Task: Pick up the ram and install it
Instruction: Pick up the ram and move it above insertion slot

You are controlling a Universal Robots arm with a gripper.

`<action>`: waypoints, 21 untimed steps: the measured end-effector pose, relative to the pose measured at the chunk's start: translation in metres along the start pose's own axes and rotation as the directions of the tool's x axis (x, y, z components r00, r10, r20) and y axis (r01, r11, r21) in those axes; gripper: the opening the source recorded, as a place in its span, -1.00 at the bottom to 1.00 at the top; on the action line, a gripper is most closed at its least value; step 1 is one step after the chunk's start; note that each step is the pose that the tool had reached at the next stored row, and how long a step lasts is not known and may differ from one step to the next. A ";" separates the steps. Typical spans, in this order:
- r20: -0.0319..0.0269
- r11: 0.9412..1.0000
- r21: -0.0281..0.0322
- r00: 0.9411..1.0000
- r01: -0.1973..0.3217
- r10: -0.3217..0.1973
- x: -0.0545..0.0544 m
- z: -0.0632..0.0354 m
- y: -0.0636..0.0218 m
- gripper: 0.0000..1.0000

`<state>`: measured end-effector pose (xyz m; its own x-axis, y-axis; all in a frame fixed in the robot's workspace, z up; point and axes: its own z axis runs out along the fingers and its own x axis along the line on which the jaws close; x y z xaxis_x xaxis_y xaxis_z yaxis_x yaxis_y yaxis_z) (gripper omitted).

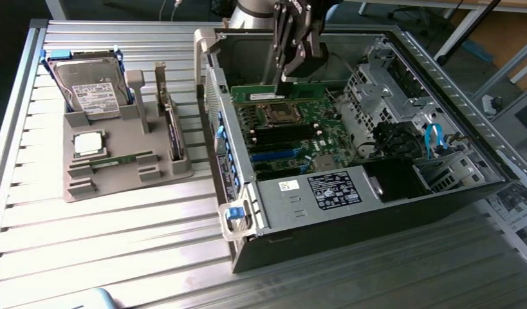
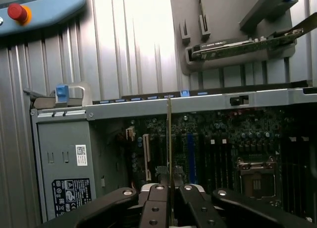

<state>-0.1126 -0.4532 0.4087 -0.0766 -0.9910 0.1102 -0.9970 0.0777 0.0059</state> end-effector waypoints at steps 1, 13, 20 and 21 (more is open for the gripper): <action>0.000 1.000 0.000 1.000 0.000 0.000 0.000 0.0000 -0.0016 -0.73; 0.000 1.000 0.000 1.000 0.000 0.000 -0.002 0.0000 -0.0230 -0.73; 0.000 1.000 0.000 1.000 0.000 0.000 -0.003 0.0000 -0.0345 -0.73; 0.000 1.000 0.000 1.000 0.000 0.000 -0.003 0.0000 -0.0358 -0.73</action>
<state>-0.0767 -0.4532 0.4081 -0.0766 -0.9909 0.1104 -0.9970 0.0777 0.0059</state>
